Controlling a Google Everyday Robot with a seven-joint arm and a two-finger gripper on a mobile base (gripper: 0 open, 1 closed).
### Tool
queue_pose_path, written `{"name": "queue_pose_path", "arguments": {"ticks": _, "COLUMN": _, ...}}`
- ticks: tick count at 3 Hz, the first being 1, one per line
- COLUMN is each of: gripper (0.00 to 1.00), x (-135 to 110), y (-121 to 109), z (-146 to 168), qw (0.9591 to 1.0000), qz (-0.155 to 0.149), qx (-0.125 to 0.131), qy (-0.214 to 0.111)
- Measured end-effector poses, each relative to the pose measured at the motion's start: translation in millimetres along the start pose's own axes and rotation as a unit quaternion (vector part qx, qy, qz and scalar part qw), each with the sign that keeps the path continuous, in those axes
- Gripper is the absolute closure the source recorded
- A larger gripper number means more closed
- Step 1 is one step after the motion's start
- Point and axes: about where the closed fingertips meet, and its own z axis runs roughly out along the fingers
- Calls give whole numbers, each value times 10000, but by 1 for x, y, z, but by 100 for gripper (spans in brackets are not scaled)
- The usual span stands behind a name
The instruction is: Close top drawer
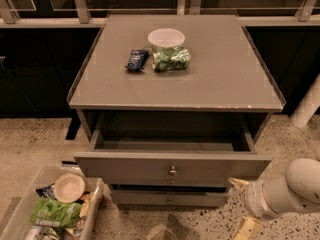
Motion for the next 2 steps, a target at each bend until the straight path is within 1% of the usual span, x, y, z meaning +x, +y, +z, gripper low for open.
{"name": "queue_pose_path", "arguments": {"ticks": 1, "gripper": 0, "x": 0, "y": 0, "z": 0, "qw": 10000, "qz": 0, "qx": 0, "qy": 0}}
{"name": "queue_pose_path", "arguments": {"ticks": 2, "gripper": 0, "x": 2, "y": -27, "z": 3, "qw": 9998, "qz": -58, "qx": 36, "qy": -194}}
